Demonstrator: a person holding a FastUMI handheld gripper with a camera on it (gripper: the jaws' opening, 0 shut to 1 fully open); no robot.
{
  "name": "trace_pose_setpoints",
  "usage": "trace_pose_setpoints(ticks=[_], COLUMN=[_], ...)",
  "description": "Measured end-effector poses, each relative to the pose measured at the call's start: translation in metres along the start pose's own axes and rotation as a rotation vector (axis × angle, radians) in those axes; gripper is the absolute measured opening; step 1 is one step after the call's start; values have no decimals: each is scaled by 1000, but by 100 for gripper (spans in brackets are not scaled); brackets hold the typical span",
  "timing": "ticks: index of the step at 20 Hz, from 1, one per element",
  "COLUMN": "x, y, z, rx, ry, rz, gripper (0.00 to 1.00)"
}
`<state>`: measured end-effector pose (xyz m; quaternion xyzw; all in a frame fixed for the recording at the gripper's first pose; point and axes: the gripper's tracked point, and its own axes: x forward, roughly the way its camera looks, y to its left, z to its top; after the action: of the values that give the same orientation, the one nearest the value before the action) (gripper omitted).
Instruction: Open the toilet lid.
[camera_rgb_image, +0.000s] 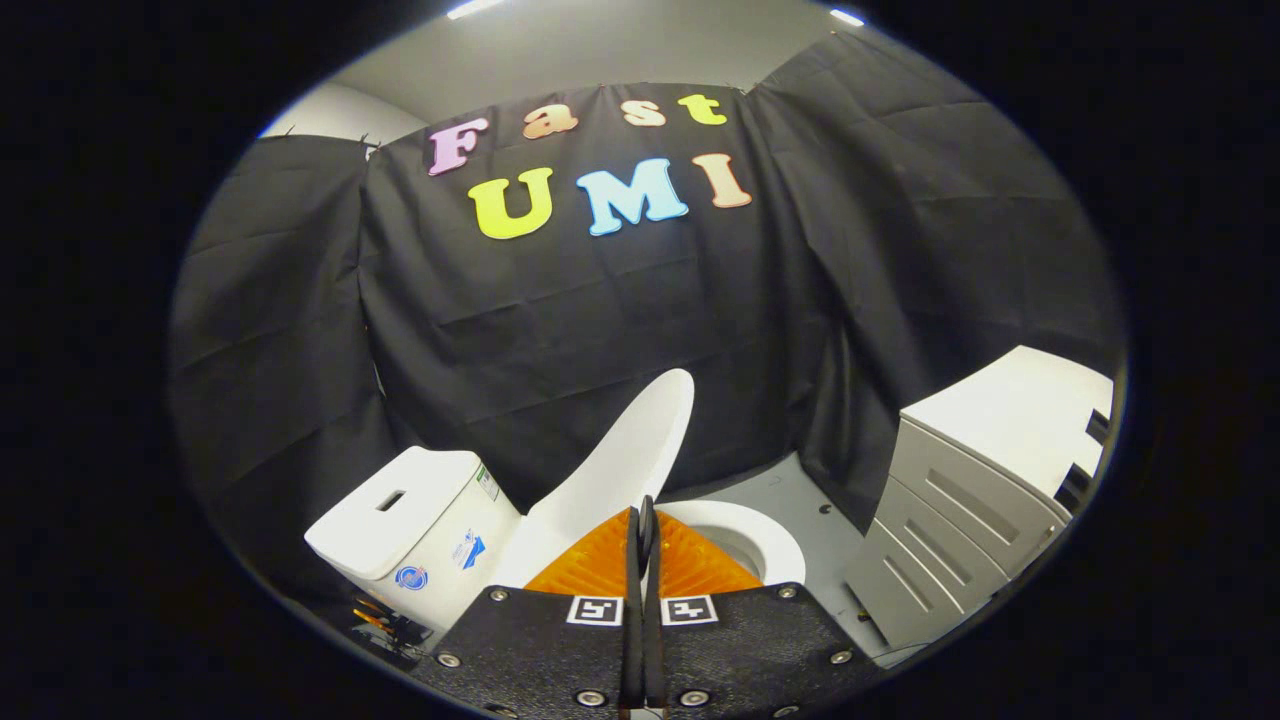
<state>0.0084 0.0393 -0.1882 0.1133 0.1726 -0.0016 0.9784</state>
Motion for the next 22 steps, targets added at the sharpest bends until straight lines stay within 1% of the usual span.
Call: trace_pose_setpoints(ticks=[2,6,9,12,16,22], x=[-1,-4,-5,-7,-9,-6], y=[9,21,46,65,101,142], z=[8,18,32,44,57,71], rx=[-26,-72,-92,-157,-230,-217], ry=[-13,-34,-55,-72,-111,-129], rz=[0,-42,-37,-61,-62,-45], gripper=[0,0,0,0,0,0])
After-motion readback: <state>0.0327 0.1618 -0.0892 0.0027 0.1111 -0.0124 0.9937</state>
